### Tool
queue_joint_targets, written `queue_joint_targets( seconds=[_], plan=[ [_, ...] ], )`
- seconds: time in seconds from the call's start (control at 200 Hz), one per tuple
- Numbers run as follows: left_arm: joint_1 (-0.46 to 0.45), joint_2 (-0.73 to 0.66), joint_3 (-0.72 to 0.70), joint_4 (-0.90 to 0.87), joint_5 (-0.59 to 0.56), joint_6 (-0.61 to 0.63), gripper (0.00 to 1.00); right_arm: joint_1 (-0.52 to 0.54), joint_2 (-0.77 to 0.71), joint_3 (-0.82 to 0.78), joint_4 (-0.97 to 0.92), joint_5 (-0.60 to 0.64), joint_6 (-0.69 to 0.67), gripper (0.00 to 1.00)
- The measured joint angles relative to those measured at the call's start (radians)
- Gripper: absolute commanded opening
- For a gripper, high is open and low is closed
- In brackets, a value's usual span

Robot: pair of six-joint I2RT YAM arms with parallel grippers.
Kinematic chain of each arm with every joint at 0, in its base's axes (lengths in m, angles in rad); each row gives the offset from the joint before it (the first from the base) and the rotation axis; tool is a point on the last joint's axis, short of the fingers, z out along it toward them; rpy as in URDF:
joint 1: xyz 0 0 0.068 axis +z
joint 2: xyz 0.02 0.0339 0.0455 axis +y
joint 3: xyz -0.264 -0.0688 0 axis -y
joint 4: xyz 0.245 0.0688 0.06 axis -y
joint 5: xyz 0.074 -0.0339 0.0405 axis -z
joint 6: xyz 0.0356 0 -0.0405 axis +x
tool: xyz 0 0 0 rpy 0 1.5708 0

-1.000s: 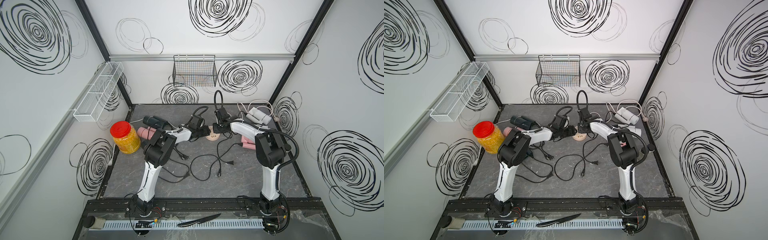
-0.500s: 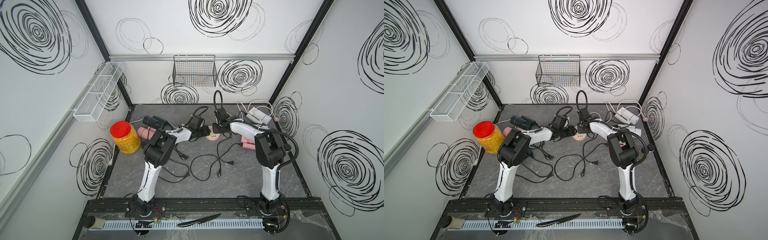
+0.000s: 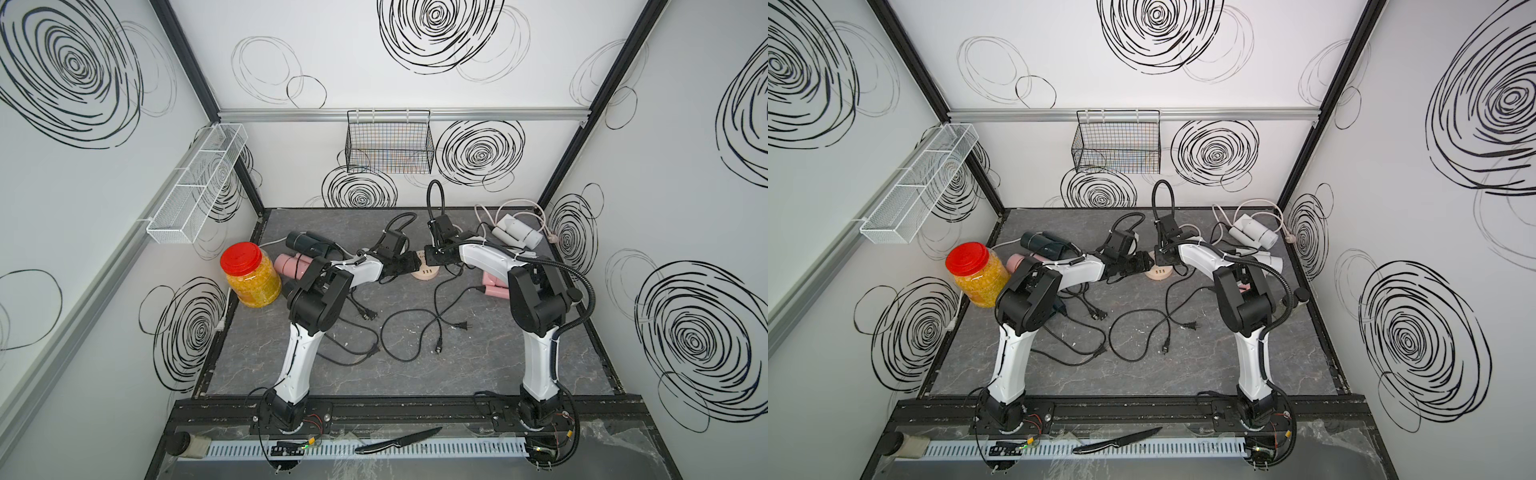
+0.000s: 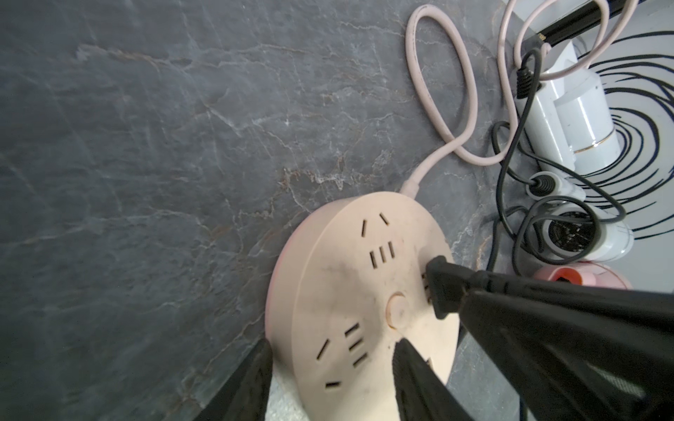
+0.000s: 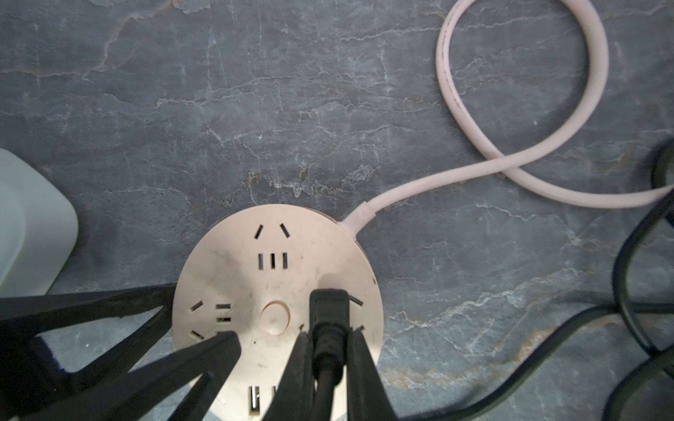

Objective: Charge the blow dryers
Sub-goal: Insert the plug into the socket.

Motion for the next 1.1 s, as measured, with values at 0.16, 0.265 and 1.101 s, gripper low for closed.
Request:
queue_joint_targets(
  seconds=[0.16,0.265,1.101],
  plan=[
    [0.001,0.000,-0.002,0.000,0.000,0.000,0.57,0.000,0.001,0.000,0.000,0.000,0.000,0.07],
    [0.001,0.000,-0.003,0.000,0.000,0.000,0.57,0.000,0.005,0.005,-0.004,-0.001,0.000,0.07],
    [0.020,-0.031,-0.057,0.015,0.000,-0.025,0.56,0.028,0.137,0.213,-0.119,0.065,-0.061,0.06]
  ],
)
